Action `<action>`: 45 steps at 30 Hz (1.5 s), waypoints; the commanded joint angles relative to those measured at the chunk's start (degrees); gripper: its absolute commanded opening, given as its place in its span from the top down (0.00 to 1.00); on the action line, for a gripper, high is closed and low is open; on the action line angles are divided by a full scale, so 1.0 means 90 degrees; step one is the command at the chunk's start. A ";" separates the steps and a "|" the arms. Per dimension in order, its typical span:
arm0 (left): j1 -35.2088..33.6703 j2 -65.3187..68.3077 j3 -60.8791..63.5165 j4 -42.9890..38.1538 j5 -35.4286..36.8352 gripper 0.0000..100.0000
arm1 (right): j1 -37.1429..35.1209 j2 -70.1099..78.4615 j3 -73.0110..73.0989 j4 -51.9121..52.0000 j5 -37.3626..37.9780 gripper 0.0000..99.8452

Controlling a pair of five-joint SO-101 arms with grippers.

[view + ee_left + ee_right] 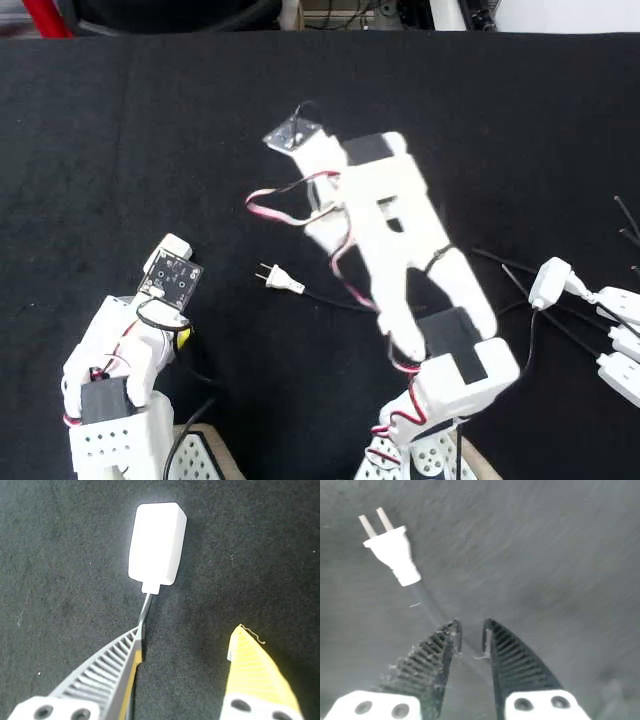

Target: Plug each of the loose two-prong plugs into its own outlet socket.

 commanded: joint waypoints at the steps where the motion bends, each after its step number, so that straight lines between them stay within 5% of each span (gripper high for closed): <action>1: 0.0063 -0.0039 -0.0024 0.0049 -0.0049 0.72 | -0.0694 -0.0278 0.0132 0.0313 -0.1309 0.93; 8: 0.0063 -0.0039 -0.0005 0.0049 -0.0049 0.72 | -0.1319 -0.0259 0.2056 -0.1162 -0.2149 0.98; 17: 0.0063 -0.0039 0.0034 0.0049 -0.0049 0.72 | -0.0156 -0.0259 0.2838 -0.1993 -0.2198 0.98; 23: 0.0063 -0.0039 0.0034 0.0049 -0.0049 0.72 | 0.0694 -0.0259 0.2808 -0.3849 -0.2198 0.98; 34: 0.0063 -0.0039 0.0034 0.0049 -0.0039 0.72 | 0.0791 -0.0249 0.2857 -0.6076 -0.2256 0.98; 45: 0.0063 -0.0039 0.0034 0.0049 -0.0039 0.72 | -0.0400 -0.1626 0.3062 -0.4161 -0.5206 0.98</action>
